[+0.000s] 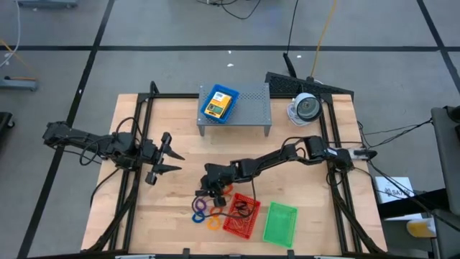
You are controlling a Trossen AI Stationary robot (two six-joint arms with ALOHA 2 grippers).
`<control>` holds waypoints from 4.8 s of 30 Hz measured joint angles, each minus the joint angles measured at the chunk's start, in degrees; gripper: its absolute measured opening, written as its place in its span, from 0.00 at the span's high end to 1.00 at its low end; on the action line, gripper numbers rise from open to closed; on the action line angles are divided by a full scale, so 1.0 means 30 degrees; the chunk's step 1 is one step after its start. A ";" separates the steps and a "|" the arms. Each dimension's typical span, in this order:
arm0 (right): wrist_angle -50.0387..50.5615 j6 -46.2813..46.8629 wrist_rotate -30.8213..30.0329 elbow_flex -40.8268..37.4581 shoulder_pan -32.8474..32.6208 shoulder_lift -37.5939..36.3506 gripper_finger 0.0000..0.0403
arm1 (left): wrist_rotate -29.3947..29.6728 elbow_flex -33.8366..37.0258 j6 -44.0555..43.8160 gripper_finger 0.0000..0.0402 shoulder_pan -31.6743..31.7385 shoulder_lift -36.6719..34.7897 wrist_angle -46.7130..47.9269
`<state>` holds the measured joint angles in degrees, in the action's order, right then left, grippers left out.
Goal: Pick & Place Office Desk Supplies
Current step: Put the black rubber band into the red bin, then put the orange rubber band into the red bin
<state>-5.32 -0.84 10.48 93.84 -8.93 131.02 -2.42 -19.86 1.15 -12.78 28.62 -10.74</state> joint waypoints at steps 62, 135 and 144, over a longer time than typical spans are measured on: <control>-0.2030 0.0297 0.2092 -0.0404 -0.0790 -0.0774 0.99 | 0.0002 0.0000 -0.0029 0.61 0.0000 -0.0003 0.0000; -0.6796 0.2997 0.4289 -1.4693 -0.2557 -1.1344 0.66 | 0.1508 0.0000 -0.0480 0.61 -0.0007 0.2500 -0.3045; -1.0778 0.1525 0.3934 -1.4700 -0.2557 -1.1381 0.67 | 0.3702 -0.0116 -0.2029 0.61 0.0070 0.5799 -0.4626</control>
<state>-37.66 3.73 22.28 49.74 -16.60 96.88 8.69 -20.20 -4.94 -12.56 46.02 -24.62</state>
